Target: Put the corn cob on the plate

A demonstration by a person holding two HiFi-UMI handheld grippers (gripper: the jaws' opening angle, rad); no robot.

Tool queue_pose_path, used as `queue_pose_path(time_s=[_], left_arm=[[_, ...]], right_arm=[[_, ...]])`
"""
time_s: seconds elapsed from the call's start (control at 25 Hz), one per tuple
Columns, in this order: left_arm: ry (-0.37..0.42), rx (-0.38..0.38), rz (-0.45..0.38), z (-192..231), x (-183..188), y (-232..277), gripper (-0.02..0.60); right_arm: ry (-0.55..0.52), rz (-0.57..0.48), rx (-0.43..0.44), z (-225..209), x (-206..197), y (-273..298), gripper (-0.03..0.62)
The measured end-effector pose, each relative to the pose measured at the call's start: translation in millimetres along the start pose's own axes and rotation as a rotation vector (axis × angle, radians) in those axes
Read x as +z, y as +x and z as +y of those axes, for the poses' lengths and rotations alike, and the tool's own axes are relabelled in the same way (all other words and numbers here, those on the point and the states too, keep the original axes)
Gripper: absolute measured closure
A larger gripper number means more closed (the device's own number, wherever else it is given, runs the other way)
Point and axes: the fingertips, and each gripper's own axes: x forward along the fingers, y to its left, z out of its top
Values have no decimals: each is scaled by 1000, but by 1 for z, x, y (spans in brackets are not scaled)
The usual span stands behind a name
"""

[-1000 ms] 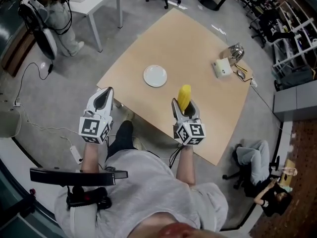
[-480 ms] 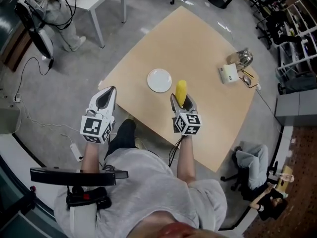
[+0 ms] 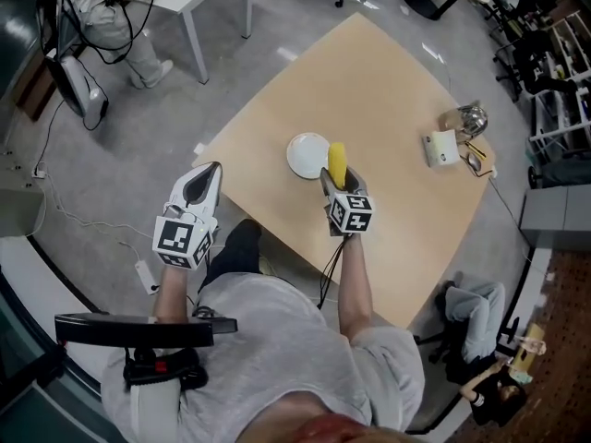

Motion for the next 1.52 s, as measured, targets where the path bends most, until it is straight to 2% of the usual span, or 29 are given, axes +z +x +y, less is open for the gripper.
queue_pose_path(time_s=[0.6,1.04,1.52], left_arm=[[-11,94,14,37,-4,-15,563],[-12,119,12,42,-3,-18,563],[-8,143,12,49,-4,-22,563]], right_arm=[[-57,203,39,0,-44,80,348],[-47,292,52,-3,-62,104,347],[-73,337,52,-5,-72,122,347]])
